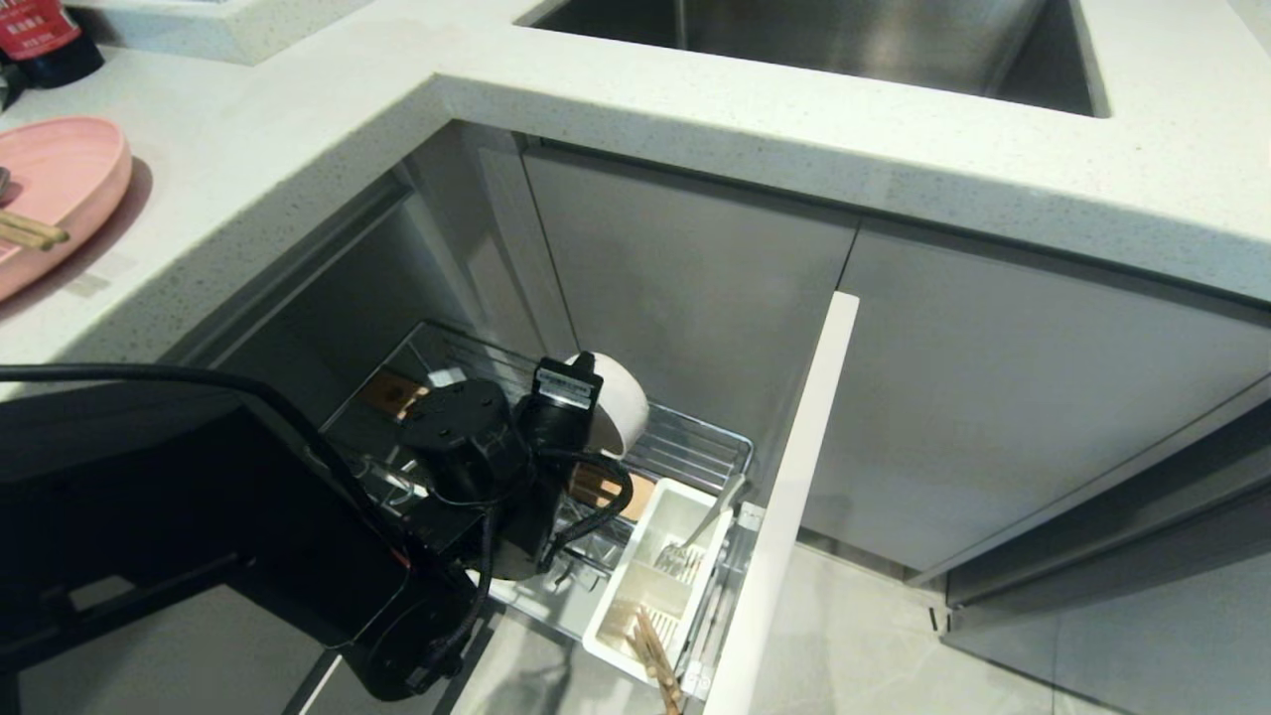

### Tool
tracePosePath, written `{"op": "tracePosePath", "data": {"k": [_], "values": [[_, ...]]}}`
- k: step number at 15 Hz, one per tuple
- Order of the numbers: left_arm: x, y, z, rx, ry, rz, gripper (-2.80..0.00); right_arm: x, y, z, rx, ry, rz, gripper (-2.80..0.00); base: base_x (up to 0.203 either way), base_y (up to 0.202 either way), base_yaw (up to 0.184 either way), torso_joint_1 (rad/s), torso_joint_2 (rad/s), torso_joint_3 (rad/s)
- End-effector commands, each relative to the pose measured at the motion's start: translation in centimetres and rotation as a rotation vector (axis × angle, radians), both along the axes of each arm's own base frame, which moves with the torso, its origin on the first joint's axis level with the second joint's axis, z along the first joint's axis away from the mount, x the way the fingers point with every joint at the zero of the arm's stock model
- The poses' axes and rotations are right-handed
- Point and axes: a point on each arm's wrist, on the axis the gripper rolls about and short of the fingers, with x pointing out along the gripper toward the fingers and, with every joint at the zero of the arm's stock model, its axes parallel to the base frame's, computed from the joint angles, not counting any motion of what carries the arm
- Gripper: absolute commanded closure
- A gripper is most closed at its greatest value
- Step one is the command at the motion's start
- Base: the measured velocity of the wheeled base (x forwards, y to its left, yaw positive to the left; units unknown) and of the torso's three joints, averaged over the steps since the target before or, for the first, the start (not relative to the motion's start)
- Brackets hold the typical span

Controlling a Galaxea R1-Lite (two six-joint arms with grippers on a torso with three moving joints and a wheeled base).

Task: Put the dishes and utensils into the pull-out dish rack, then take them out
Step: Pick up the bowl and place it in the cupboard

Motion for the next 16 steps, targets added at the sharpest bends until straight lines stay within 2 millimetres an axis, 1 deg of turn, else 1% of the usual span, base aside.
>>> {"op": "tracePosePath", "data": {"k": [1, 2, 3, 7, 10, 13, 16], "values": [[0.0, -0.1, 0.0, -0.012, -0.005, 0.0, 0.0, 0.0, 0.0, 0.0, 0.0, 0.001, 0.0, 0.0, 0.0, 0.0, 0.0, 0.0, 0.0, 0.0], [0.0, -0.1, 0.0, -0.012, -0.005, 0.0, 0.0, 0.0, 0.0, 0.0, 0.0, 0.001, 0.001, 0.0, 0.0, 0.0, 0.0, 0.0, 0.0, 0.0], [0.0, -0.1, 0.0, -0.011, -0.005, 0.0, -2.8, 0.0, 0.0, 0.0, 0.0, 0.001, 0.001, 0.0, 0.0, 0.0, 0.0, 0.0, 0.0, 0.0], [-0.1, 0.0, 0.0, 0.0, 0.009, 0.014, -2.8, 0.0, 0.0, 0.0, 0.0, 0.001, 0.0, 0.0, 0.0, 0.0, 0.0, 0.0, 0.0, 0.0], [-0.5, 0.1, 0.9, -0.009, -0.003, 0.016, -2.8, 0.0, 0.0, 0.0, 0.0, 0.001, 0.001, 0.0, 0.0, 0.0, 0.0, 0.0, 0.0, 0.0], [-1.5, 0.7, 2.3, 0.031, 0.05, 0.026, -2.8, 0.0, 0.0, 0.0, 0.0, 0.001, 0.0, 0.0, 0.0, 0.0, 0.0, 0.0, 0.0, 0.0], [-3.2, 1.9, 4.7, 0.069, 0.099, 0.046, -2.8, 0.0, 0.0, 0.0, 0.0, 0.001, 0.0, 0.0, 0.0, 0.0, 0.0, 0.0, 0.0, 0.0]]}}
